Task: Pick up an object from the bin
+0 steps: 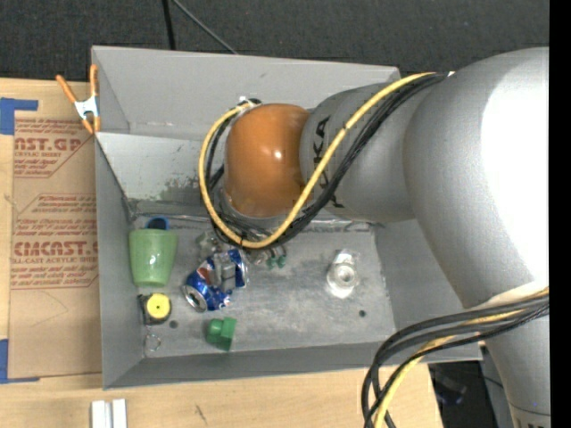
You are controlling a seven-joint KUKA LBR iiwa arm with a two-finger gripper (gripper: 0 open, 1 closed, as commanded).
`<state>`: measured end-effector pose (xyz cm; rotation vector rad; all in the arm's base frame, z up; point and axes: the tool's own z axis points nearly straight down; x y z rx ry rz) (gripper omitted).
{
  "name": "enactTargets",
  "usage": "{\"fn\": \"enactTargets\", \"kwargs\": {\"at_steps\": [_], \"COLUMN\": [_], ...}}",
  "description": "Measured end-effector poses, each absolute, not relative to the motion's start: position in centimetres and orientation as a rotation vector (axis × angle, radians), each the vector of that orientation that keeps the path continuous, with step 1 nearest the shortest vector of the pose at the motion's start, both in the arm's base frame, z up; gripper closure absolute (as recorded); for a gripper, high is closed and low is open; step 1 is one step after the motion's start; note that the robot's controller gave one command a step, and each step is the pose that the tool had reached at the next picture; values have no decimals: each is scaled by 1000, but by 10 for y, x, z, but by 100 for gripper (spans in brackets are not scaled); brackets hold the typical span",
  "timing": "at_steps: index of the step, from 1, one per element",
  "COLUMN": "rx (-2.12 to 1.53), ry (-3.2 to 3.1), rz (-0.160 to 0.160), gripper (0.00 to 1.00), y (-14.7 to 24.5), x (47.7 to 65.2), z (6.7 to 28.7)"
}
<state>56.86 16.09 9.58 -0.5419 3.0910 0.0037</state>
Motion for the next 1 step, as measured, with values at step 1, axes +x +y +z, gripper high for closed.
{"fn": "enactTargets", "kwargs": {"at_steps": [1], "rx": [-536], "ry": [3084], "rz": [5], "gripper": [100], "y": [202], "x": [565], "z": [224]}}
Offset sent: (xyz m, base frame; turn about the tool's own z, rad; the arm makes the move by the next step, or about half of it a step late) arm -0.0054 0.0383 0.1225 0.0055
